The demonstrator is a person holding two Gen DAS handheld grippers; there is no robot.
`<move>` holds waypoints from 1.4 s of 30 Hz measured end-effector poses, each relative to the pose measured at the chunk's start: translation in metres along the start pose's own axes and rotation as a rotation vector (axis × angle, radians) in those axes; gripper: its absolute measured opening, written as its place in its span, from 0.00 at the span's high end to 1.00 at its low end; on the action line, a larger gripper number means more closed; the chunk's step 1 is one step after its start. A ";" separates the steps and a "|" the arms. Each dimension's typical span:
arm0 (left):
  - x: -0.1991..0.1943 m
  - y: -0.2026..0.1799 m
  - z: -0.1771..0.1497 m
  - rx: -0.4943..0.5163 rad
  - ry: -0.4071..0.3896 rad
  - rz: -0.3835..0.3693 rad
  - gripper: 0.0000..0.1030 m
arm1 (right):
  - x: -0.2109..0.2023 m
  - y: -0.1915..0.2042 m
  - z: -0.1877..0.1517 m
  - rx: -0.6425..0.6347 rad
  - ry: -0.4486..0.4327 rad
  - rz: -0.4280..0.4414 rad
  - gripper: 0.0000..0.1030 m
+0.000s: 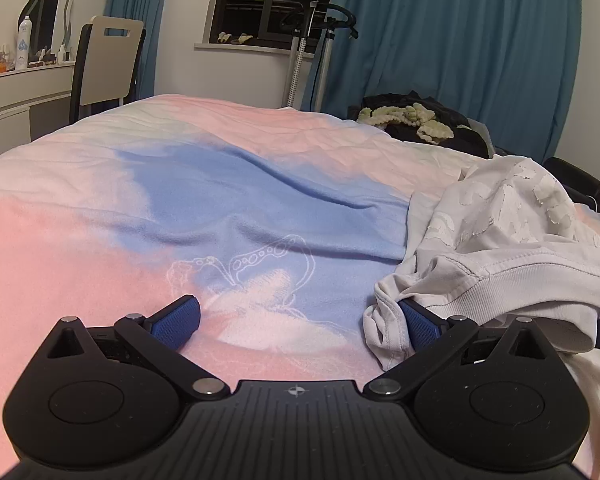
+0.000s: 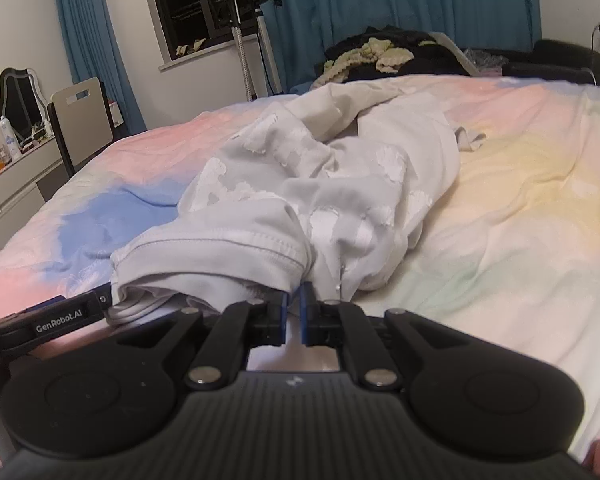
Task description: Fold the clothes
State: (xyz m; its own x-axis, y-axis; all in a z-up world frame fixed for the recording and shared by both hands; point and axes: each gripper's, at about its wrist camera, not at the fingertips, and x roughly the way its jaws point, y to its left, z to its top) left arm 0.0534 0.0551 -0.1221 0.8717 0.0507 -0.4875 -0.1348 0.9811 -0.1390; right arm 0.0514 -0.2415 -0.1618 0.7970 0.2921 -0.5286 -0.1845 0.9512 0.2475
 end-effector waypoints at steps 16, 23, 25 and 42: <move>0.003 0.001 0.001 -0.001 0.001 0.001 0.00 | -0.004 -0.003 -0.007 0.027 0.050 0.015 0.93; 0.004 0.001 0.002 0.000 0.003 0.003 0.00 | -0.001 0.000 -0.008 0.021 0.090 0.025 0.93; 0.004 0.002 0.002 -0.001 0.003 0.003 0.00 | -0.004 -0.001 -0.008 0.020 0.084 0.026 0.93; 0.004 0.005 0.000 -0.011 -0.009 -0.012 0.00 | 0.003 0.012 -0.017 -0.088 0.083 0.016 0.93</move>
State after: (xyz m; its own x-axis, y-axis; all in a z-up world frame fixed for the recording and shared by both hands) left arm 0.0563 0.0598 -0.1250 0.8772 0.0404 -0.4784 -0.1292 0.9796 -0.1540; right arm 0.0419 -0.2276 -0.1744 0.7441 0.3113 -0.5911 -0.2496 0.9503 0.1862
